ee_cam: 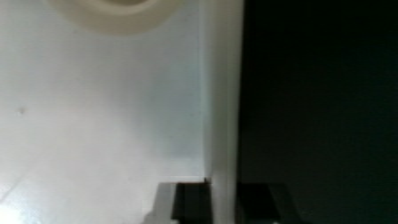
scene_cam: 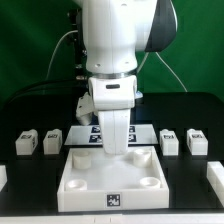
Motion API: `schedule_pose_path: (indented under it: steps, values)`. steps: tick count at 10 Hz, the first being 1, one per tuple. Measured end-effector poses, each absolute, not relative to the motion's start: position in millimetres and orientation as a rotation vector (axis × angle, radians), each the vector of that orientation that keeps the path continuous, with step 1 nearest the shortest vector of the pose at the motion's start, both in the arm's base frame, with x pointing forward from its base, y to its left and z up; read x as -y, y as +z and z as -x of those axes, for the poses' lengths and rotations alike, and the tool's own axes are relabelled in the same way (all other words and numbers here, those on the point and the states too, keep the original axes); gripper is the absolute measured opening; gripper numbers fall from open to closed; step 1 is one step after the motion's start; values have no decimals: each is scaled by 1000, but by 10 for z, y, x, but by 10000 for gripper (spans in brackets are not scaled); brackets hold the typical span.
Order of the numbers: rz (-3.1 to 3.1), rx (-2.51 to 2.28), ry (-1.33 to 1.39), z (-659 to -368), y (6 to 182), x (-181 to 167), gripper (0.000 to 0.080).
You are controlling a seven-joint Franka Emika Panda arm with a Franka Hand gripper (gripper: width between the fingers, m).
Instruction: Assemble one leg
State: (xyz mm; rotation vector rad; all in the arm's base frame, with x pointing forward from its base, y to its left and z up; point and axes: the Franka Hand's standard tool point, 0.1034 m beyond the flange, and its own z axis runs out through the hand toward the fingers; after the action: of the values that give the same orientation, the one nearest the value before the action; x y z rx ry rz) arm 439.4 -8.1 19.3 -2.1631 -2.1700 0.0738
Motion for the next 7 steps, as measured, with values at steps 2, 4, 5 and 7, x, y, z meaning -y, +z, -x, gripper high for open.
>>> schedule_pose_path:
  steps: [2, 4, 5, 7]
  values:
    - [2163, 2170, 74, -4394, 193, 81, 58]
    - [2163, 2170, 74, -4394, 193, 81, 58]
    - [2163, 2170, 74, -4394, 193, 81, 58]
    - [2150, 2196, 46, -4530, 220, -21, 59]
